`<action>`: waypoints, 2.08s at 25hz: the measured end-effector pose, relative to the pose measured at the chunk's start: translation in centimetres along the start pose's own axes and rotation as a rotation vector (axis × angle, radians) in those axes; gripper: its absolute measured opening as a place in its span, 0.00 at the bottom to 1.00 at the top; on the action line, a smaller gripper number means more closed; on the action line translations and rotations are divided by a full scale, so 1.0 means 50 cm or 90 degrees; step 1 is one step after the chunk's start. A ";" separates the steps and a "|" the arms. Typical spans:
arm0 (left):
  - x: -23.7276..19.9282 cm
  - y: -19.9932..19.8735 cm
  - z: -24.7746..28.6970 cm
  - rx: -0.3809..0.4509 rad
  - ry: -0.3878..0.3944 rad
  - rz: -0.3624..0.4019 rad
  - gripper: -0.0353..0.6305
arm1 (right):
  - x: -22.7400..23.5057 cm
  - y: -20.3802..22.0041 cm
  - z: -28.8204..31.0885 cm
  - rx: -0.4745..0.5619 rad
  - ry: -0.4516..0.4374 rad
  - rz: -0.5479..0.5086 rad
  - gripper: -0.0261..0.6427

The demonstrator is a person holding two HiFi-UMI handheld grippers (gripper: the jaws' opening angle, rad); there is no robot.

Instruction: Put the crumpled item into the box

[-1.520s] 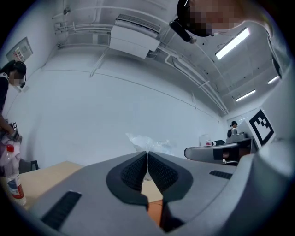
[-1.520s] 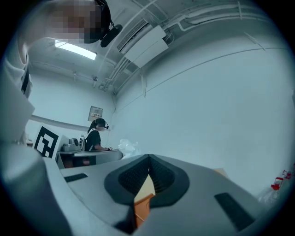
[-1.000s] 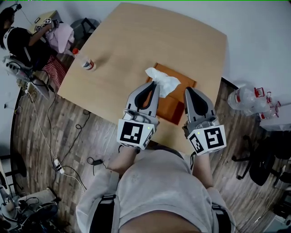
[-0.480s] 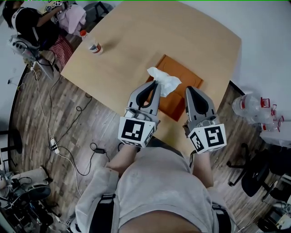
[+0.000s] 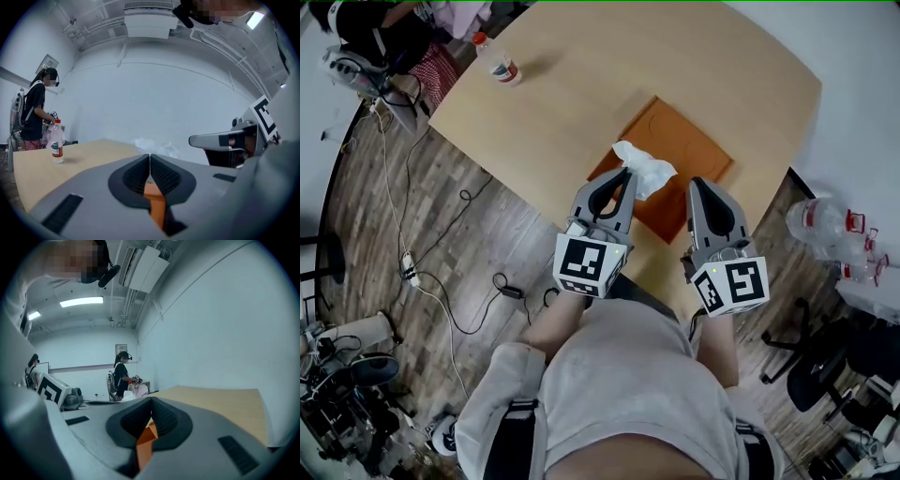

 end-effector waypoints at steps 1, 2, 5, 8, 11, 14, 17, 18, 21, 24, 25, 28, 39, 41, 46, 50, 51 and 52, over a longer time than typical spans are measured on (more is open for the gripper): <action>-0.002 0.012 0.003 -0.009 -0.002 -0.001 0.08 | 0.001 0.005 0.002 -0.003 -0.001 0.002 0.05; -0.004 0.023 0.006 -0.018 -0.003 -0.001 0.08 | 0.002 0.010 0.003 -0.005 -0.001 0.005 0.05; -0.004 0.053 0.014 -0.044 -0.005 -0.007 0.08 | 0.006 0.023 0.001 -0.012 0.001 0.014 0.06; 0.000 0.083 0.023 -0.072 -0.004 -0.017 0.08 | 0.012 0.033 -0.005 -0.016 0.004 0.022 0.05; -0.001 0.115 0.033 -0.100 -0.004 -0.019 0.08 | 0.015 0.043 -0.005 -0.022 0.000 0.022 0.05; -0.001 0.144 0.039 -0.127 -0.005 -0.016 0.08 | 0.017 0.053 -0.008 -0.027 0.002 0.027 0.05; -0.002 0.169 0.045 -0.152 -0.006 -0.011 0.08 | 0.022 0.063 -0.013 -0.032 0.009 0.036 0.05; -0.003 0.177 0.048 -0.160 -0.006 -0.011 0.08 | 0.023 0.066 -0.014 -0.034 0.010 0.037 0.06; -0.006 0.199 0.055 -0.188 -0.005 -0.012 0.08 | 0.022 0.073 -0.014 -0.038 0.005 0.034 0.05; -0.006 0.220 0.065 -0.221 0.000 -0.003 0.08 | 0.023 0.077 -0.012 -0.041 0.004 0.036 0.05; -0.006 0.226 0.068 -0.233 0.001 0.002 0.08 | 0.024 0.078 -0.011 -0.042 0.004 0.037 0.05; -0.007 0.243 0.078 -0.260 0.005 0.015 0.08 | 0.026 0.080 -0.008 -0.043 0.002 0.038 0.06; 0.002 0.292 0.105 -0.334 0.021 0.042 0.08 | 0.048 0.087 -0.009 -0.046 0.008 0.046 0.05; 0.003 0.296 0.108 -0.343 0.021 0.048 0.08 | 0.053 0.087 -0.010 -0.046 0.009 0.047 0.06; 0.008 0.302 0.111 -0.365 0.016 0.062 0.08 | 0.066 0.087 -0.014 -0.043 0.016 0.053 0.05; 0.013 0.306 0.113 -0.385 0.017 0.083 0.08 | 0.071 0.085 -0.013 -0.040 0.018 0.058 0.06; 0.013 0.308 0.114 -0.390 0.017 0.091 0.08 | 0.071 0.085 -0.010 -0.040 0.017 0.058 0.05; 0.013 0.310 0.116 -0.396 0.017 0.099 0.08 | 0.071 0.086 -0.008 -0.041 0.017 0.059 0.05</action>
Point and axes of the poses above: the fingertips, and each gripper's own axes: z forward along the fingers, x to its right, y out of its underside, the point moved 1 cm from there along -z, backward along the fingers, and after that the axes turned 1 degree about -y, right-handed, at the moved point
